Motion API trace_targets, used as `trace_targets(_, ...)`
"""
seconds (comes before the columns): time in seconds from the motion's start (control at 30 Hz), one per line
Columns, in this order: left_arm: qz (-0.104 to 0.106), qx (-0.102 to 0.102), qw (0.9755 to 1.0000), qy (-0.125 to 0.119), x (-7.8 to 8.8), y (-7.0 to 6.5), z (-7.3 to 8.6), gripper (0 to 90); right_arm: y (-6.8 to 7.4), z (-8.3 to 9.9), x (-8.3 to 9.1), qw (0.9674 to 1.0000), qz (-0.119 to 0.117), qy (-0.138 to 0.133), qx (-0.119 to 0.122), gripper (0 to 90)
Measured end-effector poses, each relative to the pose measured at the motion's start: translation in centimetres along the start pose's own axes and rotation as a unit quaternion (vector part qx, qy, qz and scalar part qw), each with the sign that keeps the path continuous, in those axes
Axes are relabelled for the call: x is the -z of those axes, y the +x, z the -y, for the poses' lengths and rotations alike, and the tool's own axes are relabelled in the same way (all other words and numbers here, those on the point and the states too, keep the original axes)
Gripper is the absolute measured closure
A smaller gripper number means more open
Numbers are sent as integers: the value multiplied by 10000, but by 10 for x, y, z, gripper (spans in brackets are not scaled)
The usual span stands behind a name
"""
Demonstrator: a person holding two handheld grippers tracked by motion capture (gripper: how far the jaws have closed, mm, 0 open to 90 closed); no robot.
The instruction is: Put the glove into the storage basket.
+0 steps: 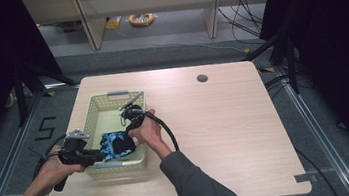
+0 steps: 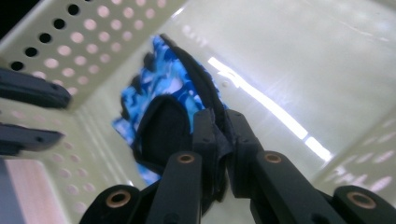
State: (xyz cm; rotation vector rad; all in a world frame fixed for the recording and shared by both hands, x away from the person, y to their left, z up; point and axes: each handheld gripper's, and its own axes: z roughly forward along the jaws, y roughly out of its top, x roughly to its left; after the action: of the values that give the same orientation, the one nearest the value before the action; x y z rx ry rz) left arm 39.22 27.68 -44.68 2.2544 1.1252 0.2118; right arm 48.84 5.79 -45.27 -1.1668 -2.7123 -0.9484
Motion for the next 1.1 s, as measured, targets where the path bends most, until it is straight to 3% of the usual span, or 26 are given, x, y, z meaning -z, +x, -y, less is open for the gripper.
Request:
trace_targets(0.1,-11,45,9998,-210,4,-2,-3,637,0,1,-1,10000,-11,-9,-40,841)
trace_targets(0.3,28,-152,9990,-421,12,-14,-8,620,0,1,0,10000,-3,80,-58,835)
trace_targets(0.47,126,-307,9984,-454,17,-24,-10,598,1,3,0,9999,27,137,-32,816)
trace_targets(0.5,115,-291,9979,-570,15,-27,-10,591,2,3,0,9999,73,145,-37,809)
trace_targets(0.63,121,-421,9976,-529,15,-34,-10,576,2,3,2,9994,316,114,105,730)
trace_targets(0.73,165,-458,9974,-531,15,-37,-10,559,4,1,3,9991,363,103,173,637)
trace_targets(0.87,243,-458,9964,-668,18,-45,-11,532,6,-1,11,9989,411,-43,243,591)
trace_targets(0.97,294,-431,9953,-814,20,-52,-12,467,5,-3,21,9975,513,-221,424,549)
trace_targets(1.07,342,-512,9939,-911,23,-59,-13,416,5,-3,32,9976,446,-361,388,491)
trace_targets(1.1,360,-456,9932,-1007,23,-63,-13,397,6,-1,38,9980,473,-363,229,465)
